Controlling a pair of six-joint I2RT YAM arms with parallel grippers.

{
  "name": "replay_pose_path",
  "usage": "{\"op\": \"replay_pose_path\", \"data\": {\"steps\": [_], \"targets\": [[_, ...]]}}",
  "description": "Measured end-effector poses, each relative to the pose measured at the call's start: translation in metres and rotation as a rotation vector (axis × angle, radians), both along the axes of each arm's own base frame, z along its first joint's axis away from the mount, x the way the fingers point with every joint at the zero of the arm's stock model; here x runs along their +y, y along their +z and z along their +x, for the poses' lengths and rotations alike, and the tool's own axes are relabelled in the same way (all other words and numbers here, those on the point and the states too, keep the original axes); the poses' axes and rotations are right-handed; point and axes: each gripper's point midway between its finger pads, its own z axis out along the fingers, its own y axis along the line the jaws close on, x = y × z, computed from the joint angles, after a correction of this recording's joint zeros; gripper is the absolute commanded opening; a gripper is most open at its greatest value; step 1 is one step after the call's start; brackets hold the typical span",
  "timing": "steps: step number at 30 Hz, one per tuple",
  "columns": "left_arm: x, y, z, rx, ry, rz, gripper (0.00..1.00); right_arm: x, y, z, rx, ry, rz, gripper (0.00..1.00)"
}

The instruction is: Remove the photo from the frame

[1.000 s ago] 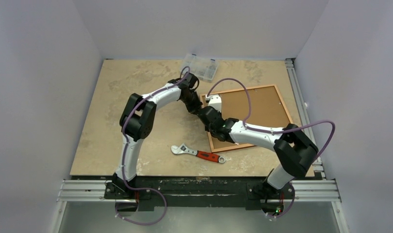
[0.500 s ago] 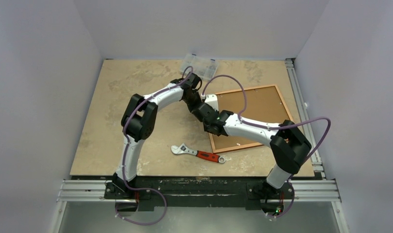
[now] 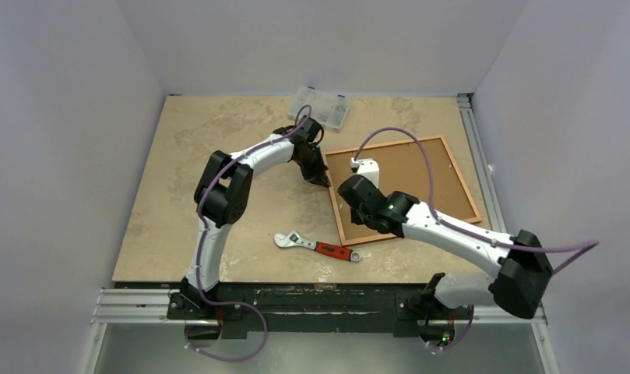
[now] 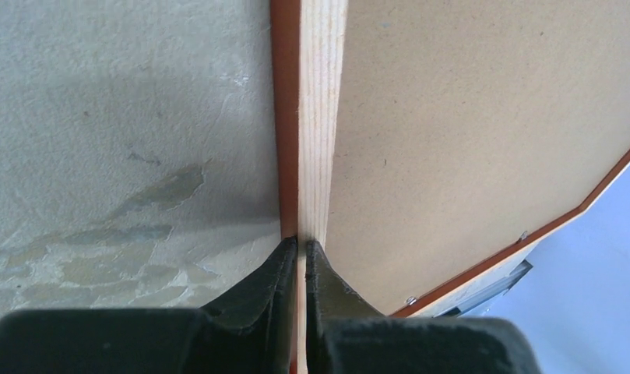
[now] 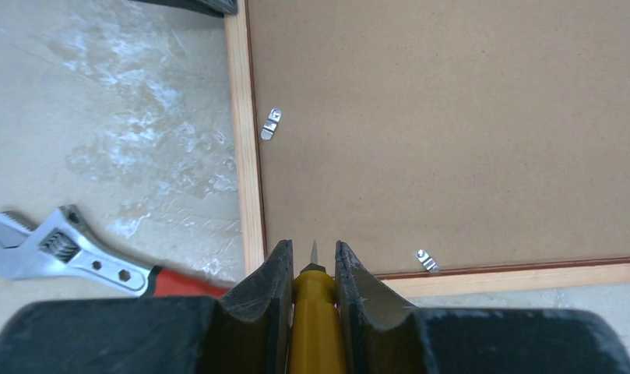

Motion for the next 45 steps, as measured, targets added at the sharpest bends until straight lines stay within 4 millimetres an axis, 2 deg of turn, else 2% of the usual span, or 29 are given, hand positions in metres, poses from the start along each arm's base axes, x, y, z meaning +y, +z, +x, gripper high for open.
{"op": "replay_pose_path", "data": {"steps": [3,6,11,14,16,18,20,23,25,31,35,38,41,43,45], "targets": [[-0.002,-0.001,0.002,-0.044,-0.043,-0.017,0.36,-0.006,0.014,-0.004,-0.042,-0.011,0.064,0.00],[0.000,-0.004,-0.001,-0.092,-0.082,-0.030,0.49,-0.014,0.011,-0.008,-0.045,-0.027,0.092,0.00],[0.004,0.015,-0.023,-0.174,-0.167,-0.052,0.59,-0.032,-0.003,-0.022,-0.025,-0.060,0.115,0.00],[-0.001,0.035,-0.046,-0.236,-0.225,-0.061,0.60,-0.037,0.008,-0.025,-0.055,-0.080,0.171,0.00],[-0.011,0.044,-0.065,-0.266,-0.265,-0.068,0.60,-0.038,0.017,-0.026,-0.078,-0.095,0.210,0.00],[-0.022,0.046,-0.083,-0.277,-0.301,-0.069,0.59,-0.040,0.025,-0.028,-0.094,-0.107,0.240,0.00],[-0.030,0.039,-0.101,-0.283,-0.333,-0.048,0.57,-0.044,0.030,-0.031,-0.101,-0.117,0.256,0.00],[-0.033,0.022,-0.123,-0.281,-0.359,0.021,0.54,-0.050,0.035,-0.034,-0.112,-0.129,0.270,0.00],[-0.033,0.018,-0.130,-0.285,-0.366,0.052,0.51,-0.055,0.037,-0.036,-0.118,-0.142,0.266,0.00],[-0.041,0.013,-0.128,-0.294,-0.345,0.095,0.45,-0.064,0.042,-0.042,-0.127,-0.158,0.280,0.00],[-0.039,0.000,-0.128,-0.272,-0.336,0.130,0.40,-0.070,0.046,-0.046,-0.139,-0.172,0.288,0.00],[-0.039,-0.008,-0.128,-0.253,-0.335,0.147,0.27,-0.071,0.050,-0.046,-0.148,-0.176,0.303,0.00],[-0.035,-0.010,-0.127,-0.247,-0.341,0.182,0.07,-0.072,0.049,-0.046,-0.149,-0.179,0.302,0.00],[-0.034,-0.009,-0.123,-0.243,-0.336,0.212,0.01,-0.072,0.047,-0.047,-0.146,-0.180,0.297,0.00],[-0.029,-0.009,-0.113,-0.254,-0.331,0.239,0.00,-0.072,0.043,-0.047,-0.141,-0.179,0.291,0.00]]}}
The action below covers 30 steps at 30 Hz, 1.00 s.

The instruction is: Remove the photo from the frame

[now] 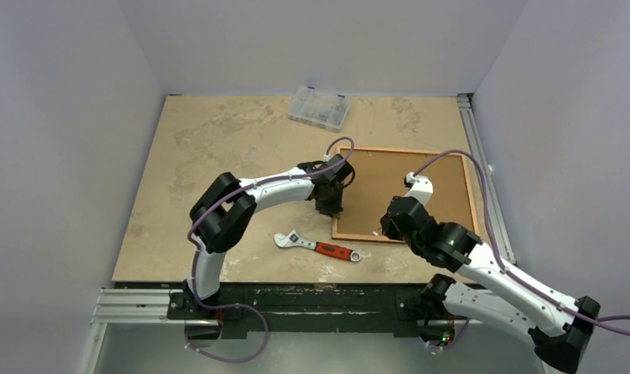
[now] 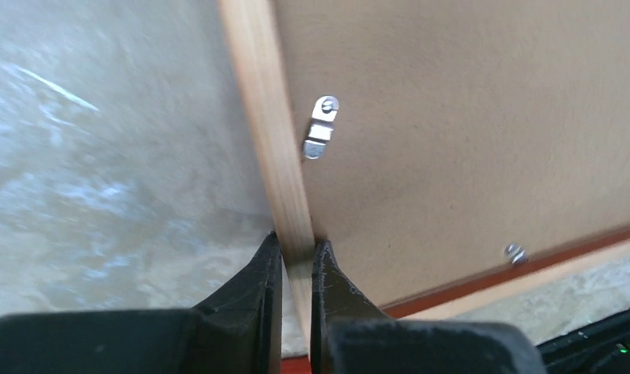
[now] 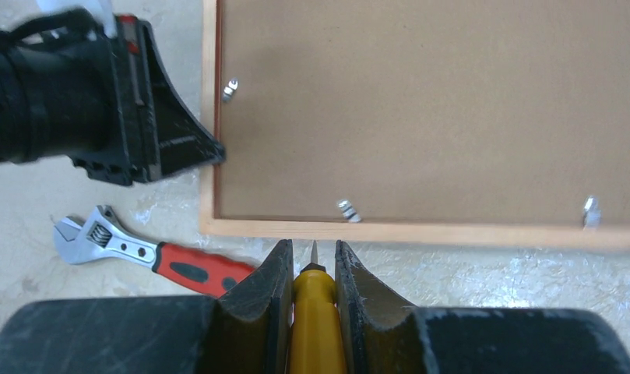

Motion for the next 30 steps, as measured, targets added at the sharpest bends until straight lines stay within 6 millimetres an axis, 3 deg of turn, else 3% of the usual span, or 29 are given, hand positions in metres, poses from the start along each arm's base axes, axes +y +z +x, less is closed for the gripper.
{"op": "replay_pose_path", "data": {"steps": [8,14,23,26,30], "targets": [[0.037,0.000,0.030,-0.007,-0.121,0.024,0.00,0.007,-0.020,0.000,0.049,0.024,-0.036,0.00],[0.052,0.002,0.047,-0.012,-0.168,0.052,0.00,0.011,-0.025,0.003,0.056,0.036,-0.043,0.00],[0.025,0.007,0.107,-0.085,-0.318,0.060,0.01,0.016,-0.033,0.003,0.084,0.054,-0.068,0.00],[0.024,0.007,0.116,-0.090,-0.344,0.064,0.23,0.015,-0.033,0.003,0.089,0.054,-0.075,0.00],[0.025,0.017,0.129,-0.099,-0.322,0.074,0.40,0.015,-0.030,0.003,0.082,0.054,-0.066,0.00]]}}
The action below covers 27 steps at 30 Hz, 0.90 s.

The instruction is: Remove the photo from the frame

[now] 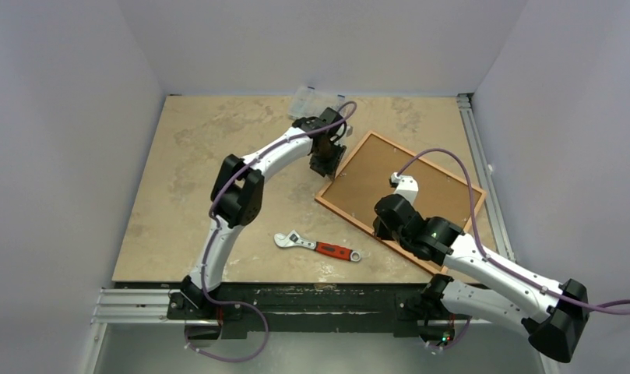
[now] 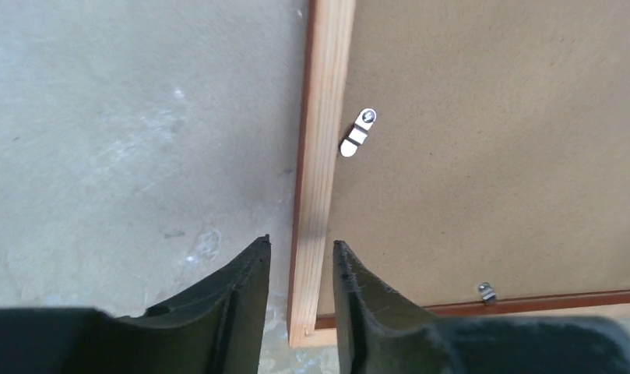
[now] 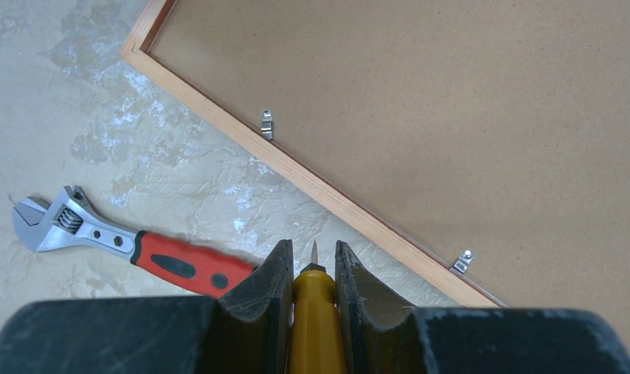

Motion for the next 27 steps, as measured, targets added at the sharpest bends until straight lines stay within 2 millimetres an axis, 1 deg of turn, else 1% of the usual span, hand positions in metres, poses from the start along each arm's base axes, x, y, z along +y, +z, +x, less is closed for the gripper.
{"op": "replay_pose_path", "data": {"steps": [1,2,4,5,6,7,8,9,10,11,12,13,14,16,19,22,25,27], "targets": [[0.002,0.005,0.002,0.001,0.017,-0.005,0.46,0.000,0.000,0.000,-0.001,0.000,0.001,0.00],[0.003,0.012,0.005,0.000,0.041,-0.018,0.58,0.000,0.000,0.000,-0.001,0.001,0.002,0.00],[0.010,0.026,0.003,0.014,0.101,-0.050,0.74,0.000,0.000,0.000,-0.001,0.001,0.003,0.00],[0.026,0.048,-0.014,0.063,0.191,-0.099,0.80,0.001,0.001,0.000,-0.001,0.001,0.003,0.00],[0.027,0.050,-0.015,0.065,0.196,-0.101,0.80,0.000,0.000,0.000,0.000,0.001,0.003,0.00],[0.027,0.058,-0.019,0.075,0.236,-0.155,0.74,0.000,0.001,0.000,-0.001,0.001,0.004,0.00],[0.027,0.063,-0.027,0.086,0.268,-0.204,0.69,0.000,0.001,0.000,-0.003,0.000,0.007,0.00],[0.030,0.069,-0.039,0.119,0.314,-0.249,0.67,0.000,0.003,-0.001,-0.005,-0.002,0.013,0.00],[0.035,0.072,-0.057,0.172,0.355,-0.277,0.67,0.000,0.005,-0.001,-0.010,-0.002,0.020,0.00],[0.036,0.075,-0.070,0.216,0.390,-0.306,0.67,0.000,0.007,-0.001,-0.018,-0.003,0.032,0.00],[0.033,0.077,-0.081,0.263,0.433,-0.351,0.68,0.001,0.011,-0.002,-0.027,-0.002,0.048,0.00],[0.029,0.076,-0.085,0.294,0.463,-0.381,0.70,0.001,0.014,-0.002,-0.036,-0.002,0.062,0.00],[0.025,0.075,-0.087,0.319,0.490,-0.411,0.72,0.001,0.017,-0.002,-0.043,-0.002,0.073,0.00],[0.017,0.064,-0.092,0.379,0.560,-0.460,0.75,0.001,0.021,-0.003,-0.053,0.001,0.091,0.00],[0.015,0.042,-0.104,0.477,0.685,-0.468,0.75,0.002,0.023,-0.004,-0.055,0.002,0.103,0.00],[0.012,0.030,-0.108,0.539,0.799,-0.481,0.74,0.001,0.023,-0.005,-0.054,0.004,0.106,0.00],[0.005,0.027,-0.107,0.561,0.873,-0.497,0.71,0.000,0.022,-0.005,-0.056,0.003,0.108,0.00],[-0.002,0.026,-0.105,0.561,0.905,-0.511,0.64,0.000,0.022,-0.006,-0.058,0.003,0.109,0.00]]}}
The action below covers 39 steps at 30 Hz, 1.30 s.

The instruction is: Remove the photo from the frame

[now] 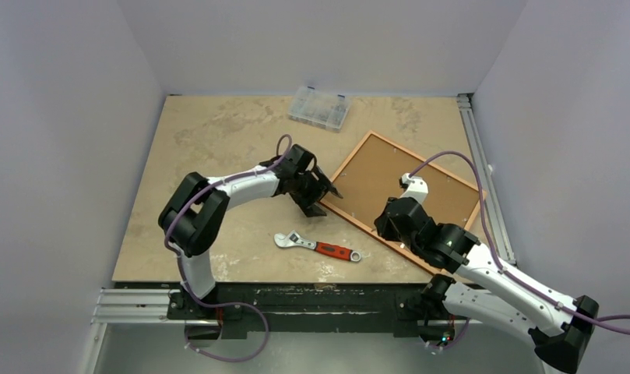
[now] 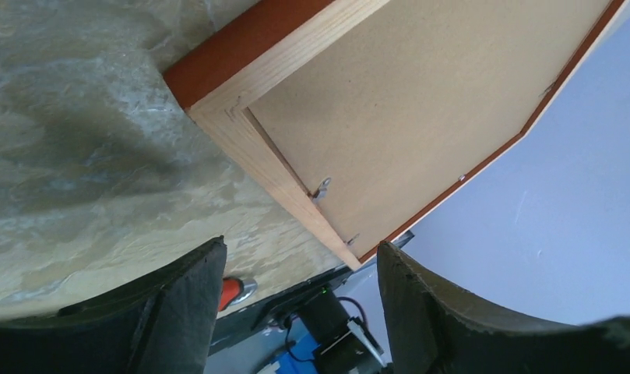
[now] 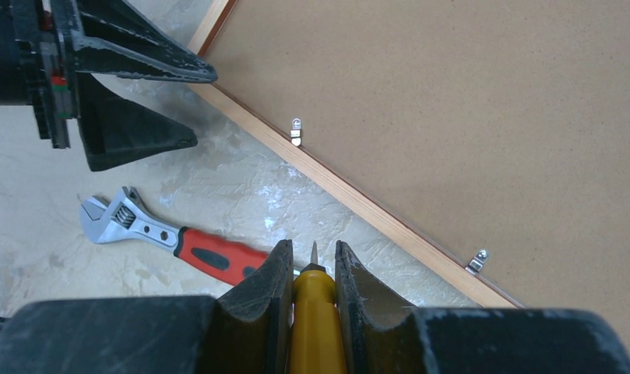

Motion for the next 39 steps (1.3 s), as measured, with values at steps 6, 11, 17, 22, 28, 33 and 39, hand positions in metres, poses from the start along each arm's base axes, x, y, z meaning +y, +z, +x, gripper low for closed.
{"op": "replay_pose_path", "data": {"steps": [6,11,17,22,28,33,39], "targets": [[-0.010,-0.029,0.001,0.071,0.102,0.061,0.57,0.000,0.000,0.000,-0.001,-0.001,-0.001,0.00],[-0.024,-0.037,0.007,0.090,0.137,0.078,0.50,-0.001,-0.002,0.000,-0.001,-0.002,-0.006,0.00],[-0.026,-0.042,0.012,0.081,0.148,0.122,0.27,-0.002,-0.008,0.000,0.008,-0.003,-0.018,0.00],[-0.024,-0.045,0.021,0.043,0.131,0.176,0.00,-0.002,-0.012,0.002,0.014,-0.001,-0.042,0.00],[-0.021,-0.043,0.055,-0.051,0.090,0.222,0.00,0.005,-0.020,0.008,0.026,0.010,-0.072,0.00],[-0.010,-0.041,0.076,-0.136,0.006,0.247,0.00,0.010,-0.029,0.026,0.054,0.016,-0.116,0.00],[-0.008,-0.041,0.102,-0.207,-0.092,0.223,0.00,0.004,-0.038,0.066,0.086,-0.019,-0.147,0.00]]}}
